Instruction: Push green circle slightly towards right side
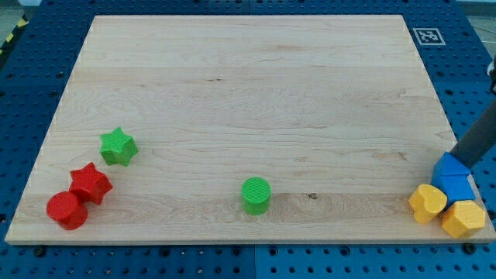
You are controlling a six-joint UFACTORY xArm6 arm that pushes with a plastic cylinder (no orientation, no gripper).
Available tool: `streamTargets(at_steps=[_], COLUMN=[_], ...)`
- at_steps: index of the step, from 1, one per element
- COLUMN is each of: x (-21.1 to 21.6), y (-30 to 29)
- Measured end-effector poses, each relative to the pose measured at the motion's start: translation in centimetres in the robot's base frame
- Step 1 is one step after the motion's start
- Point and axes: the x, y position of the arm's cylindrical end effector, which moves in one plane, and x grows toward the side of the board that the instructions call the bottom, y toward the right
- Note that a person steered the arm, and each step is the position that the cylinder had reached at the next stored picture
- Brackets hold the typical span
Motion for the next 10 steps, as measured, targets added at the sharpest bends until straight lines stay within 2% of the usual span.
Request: streamTargets(at_steps=[2, 3, 4, 5, 6, 7, 8, 10], x=[-0.1, -2.3, -6.6, -8.6, -7.6, -4.6, -0.4, 7.5], y=[-0.5, -0.6, -4.9, -13.4, -20.8, -28.3, -33.4, -33.3])
